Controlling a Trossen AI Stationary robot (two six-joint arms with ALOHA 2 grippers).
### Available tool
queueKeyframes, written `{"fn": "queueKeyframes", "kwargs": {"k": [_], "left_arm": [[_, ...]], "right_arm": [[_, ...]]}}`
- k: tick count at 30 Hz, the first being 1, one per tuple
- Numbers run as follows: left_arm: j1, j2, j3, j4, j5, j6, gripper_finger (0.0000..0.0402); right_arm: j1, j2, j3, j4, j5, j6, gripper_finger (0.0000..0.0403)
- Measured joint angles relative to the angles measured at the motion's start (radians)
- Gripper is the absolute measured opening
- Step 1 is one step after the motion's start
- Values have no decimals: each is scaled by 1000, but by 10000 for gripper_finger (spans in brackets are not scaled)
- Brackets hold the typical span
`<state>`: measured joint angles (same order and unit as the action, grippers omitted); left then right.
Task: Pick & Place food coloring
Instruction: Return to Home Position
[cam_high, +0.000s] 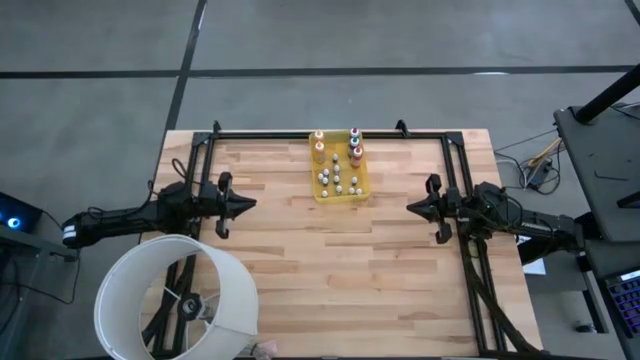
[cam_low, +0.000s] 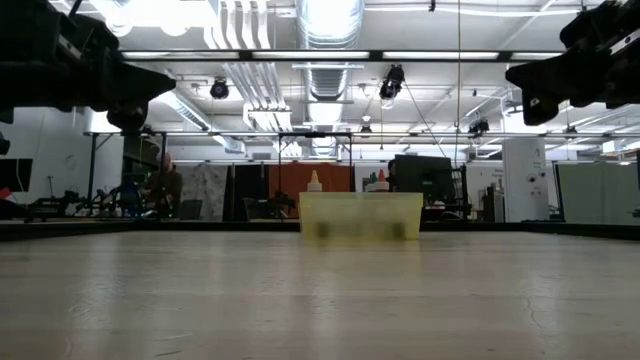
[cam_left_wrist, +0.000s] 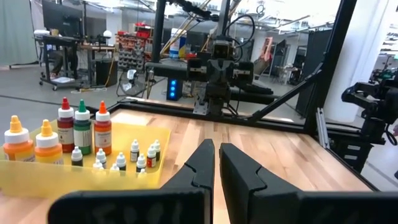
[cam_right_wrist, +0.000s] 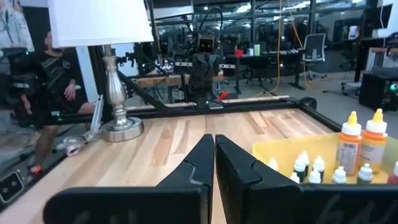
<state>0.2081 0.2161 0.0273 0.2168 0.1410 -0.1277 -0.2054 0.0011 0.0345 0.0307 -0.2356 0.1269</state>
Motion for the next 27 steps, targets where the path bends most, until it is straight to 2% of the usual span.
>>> {"fn": "queueKeyframes", "kwargs": {"k": [27], "left_arm": [[0, 0, 0, -26, 0, -10, 0]], "right_arm": [[0, 2, 0, -1, 0, 20, 9]]}}
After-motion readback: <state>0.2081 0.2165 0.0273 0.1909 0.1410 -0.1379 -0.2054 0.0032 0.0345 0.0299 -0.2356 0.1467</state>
